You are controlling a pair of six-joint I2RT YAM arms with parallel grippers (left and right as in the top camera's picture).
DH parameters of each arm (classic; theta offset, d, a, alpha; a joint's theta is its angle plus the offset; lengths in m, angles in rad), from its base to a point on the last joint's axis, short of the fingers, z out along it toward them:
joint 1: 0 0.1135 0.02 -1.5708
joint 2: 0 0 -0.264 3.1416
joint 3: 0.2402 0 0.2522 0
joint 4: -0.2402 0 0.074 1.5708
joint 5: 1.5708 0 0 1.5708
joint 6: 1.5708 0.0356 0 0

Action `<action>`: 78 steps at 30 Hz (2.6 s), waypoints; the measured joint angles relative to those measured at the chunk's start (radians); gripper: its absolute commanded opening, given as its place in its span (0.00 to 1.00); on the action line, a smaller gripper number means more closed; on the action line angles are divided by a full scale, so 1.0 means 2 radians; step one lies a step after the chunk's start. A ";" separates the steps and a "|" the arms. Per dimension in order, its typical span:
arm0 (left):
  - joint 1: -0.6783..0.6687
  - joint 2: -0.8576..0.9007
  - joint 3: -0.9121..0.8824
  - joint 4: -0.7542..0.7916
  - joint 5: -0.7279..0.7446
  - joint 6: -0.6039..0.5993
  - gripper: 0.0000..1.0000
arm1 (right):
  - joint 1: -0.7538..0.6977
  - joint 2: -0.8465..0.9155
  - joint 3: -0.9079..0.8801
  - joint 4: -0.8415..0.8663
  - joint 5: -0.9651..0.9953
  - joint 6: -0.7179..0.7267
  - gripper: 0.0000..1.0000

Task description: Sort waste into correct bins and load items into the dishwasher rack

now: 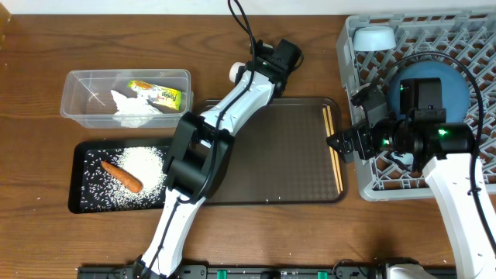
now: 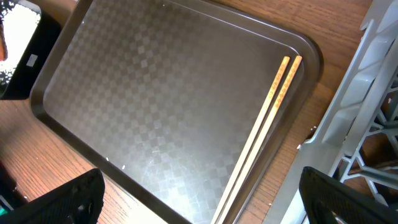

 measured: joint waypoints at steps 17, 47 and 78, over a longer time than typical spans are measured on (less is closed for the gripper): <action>0.000 0.000 0.000 0.004 -0.009 -0.001 0.06 | 0.000 0.000 0.000 0.000 0.000 0.000 0.99; 0.011 -0.051 -0.001 -0.057 0.047 0.001 0.06 | 0.000 0.000 0.000 0.000 0.000 0.000 0.99; 0.236 -0.237 -0.068 -0.225 0.904 0.326 0.06 | 0.000 0.000 0.000 0.002 0.000 0.000 0.99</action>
